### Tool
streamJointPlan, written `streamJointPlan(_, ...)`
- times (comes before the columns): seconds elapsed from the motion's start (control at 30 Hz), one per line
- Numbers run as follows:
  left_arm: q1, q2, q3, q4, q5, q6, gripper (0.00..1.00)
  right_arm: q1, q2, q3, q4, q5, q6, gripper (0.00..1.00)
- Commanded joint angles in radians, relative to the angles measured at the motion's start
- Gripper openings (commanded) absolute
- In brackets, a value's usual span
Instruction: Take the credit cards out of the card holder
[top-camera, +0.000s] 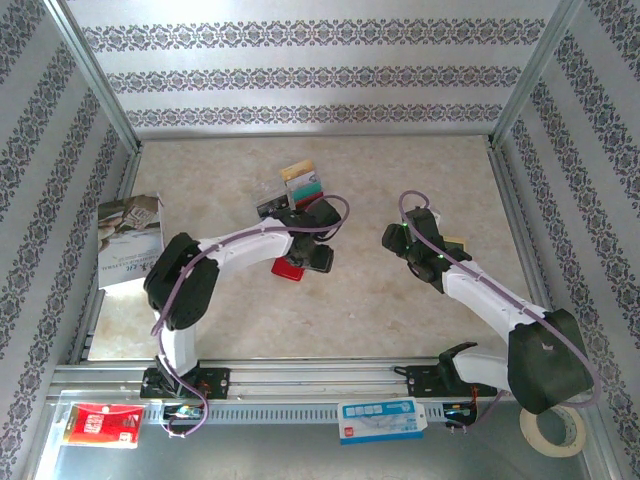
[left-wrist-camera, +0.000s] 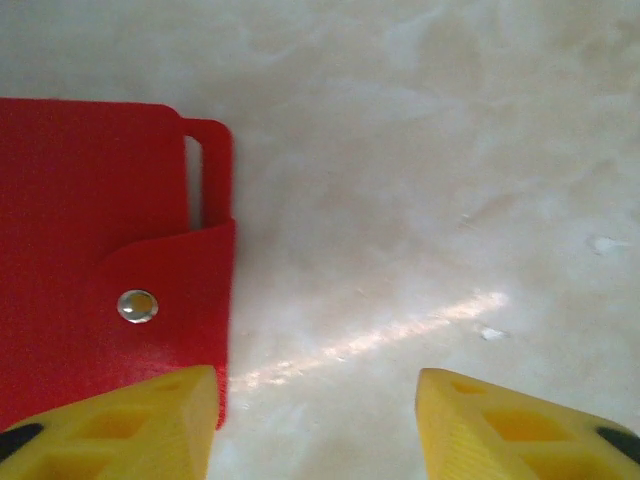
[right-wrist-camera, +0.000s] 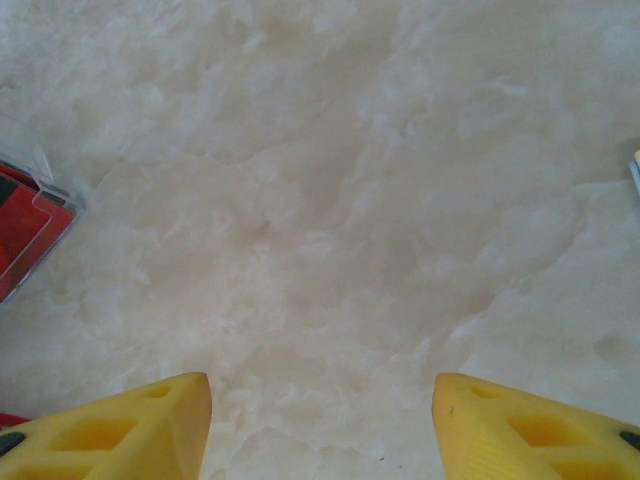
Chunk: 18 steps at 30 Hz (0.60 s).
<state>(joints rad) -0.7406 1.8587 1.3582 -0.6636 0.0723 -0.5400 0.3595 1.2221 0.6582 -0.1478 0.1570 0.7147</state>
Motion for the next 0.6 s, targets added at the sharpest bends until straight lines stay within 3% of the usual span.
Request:
streamJointPlan(0.0,0.078,-0.164,-0.071,0.170,0.106,-0.066,0.61,-0.003,-0.003,-0.003,-0.008,-0.051,-0.001,0.61)
streamJointPlan(0.23,0.233,-0.380,-0.269,0.286,0.099,-0.127,0.72,0.104,0.097,0.074,-0.021,-0.112,-0.020,0.60)
streamJointPlan(0.57,0.430,-0.584,-0.472,0.342,0.157,-0.147,0.87,0.324,0.432,0.328,-0.045,-0.217,-0.014,0.57)
